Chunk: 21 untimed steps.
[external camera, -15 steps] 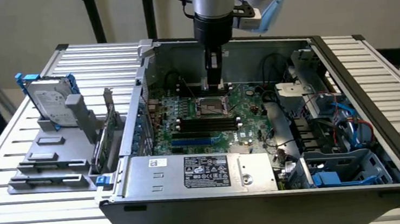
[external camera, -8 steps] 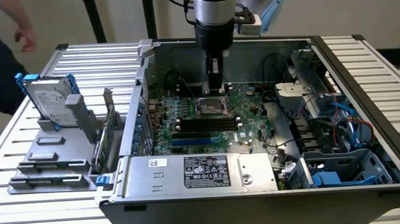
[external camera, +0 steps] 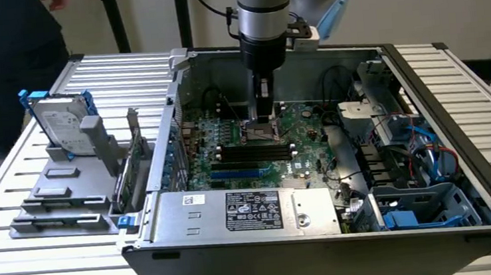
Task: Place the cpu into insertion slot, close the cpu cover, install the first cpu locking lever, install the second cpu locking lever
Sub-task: 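Place the cpu into insertion slot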
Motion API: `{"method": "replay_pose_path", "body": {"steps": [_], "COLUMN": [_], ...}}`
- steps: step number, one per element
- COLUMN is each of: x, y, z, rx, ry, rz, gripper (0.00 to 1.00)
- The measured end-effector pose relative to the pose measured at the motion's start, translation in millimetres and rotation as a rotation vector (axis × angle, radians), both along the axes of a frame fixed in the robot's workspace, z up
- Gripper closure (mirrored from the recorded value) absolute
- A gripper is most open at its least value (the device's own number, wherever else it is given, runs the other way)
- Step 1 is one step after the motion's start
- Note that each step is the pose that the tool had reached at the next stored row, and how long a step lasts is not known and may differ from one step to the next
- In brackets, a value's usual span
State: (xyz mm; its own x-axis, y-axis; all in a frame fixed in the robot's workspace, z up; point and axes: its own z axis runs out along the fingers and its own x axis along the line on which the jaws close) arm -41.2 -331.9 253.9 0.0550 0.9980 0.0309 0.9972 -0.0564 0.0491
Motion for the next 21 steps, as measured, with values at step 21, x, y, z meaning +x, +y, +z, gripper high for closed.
{"method": "replay_pose_path", "body": {"steps": [21], "x": [1.2], "y": [0.2], "z": [-38.3], "rx": [0.0], "ry": [0.0], "rz": [0.017], "gripper": [0.45]}}
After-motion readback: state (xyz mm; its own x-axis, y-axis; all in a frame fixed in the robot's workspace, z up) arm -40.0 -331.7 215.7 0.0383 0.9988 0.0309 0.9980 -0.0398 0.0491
